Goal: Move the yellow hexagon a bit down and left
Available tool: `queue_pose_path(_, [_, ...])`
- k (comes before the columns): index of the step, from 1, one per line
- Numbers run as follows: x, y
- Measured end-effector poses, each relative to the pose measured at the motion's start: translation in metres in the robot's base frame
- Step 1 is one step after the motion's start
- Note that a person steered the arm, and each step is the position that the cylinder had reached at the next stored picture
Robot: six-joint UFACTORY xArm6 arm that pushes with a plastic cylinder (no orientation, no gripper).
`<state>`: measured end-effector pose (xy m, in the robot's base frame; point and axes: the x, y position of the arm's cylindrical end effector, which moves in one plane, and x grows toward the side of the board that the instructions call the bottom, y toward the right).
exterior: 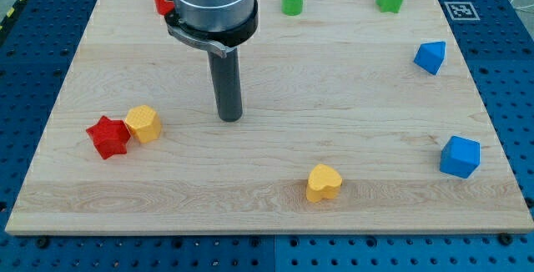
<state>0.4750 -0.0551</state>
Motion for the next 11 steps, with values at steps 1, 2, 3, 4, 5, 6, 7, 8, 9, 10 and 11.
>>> queue_pose_path(1, [0.036,0.003])
queue_pose_path(2, [0.074,0.001])
queue_pose_path(3, [0.049,-0.01])
queue_pose_path(4, [-0.002,-0.046])
queue_pose_path(5, [-0.043,-0.082])
queue_pose_path(6, [-0.05,-0.117])
queue_pose_path(7, [-0.022,-0.119])
queue_pose_path(8, [-0.009,-0.094])
queue_pose_path(9, [-0.002,-0.076])
queue_pose_path(10, [0.01,-0.09])
queue_pose_path(11, [0.01,-0.077])
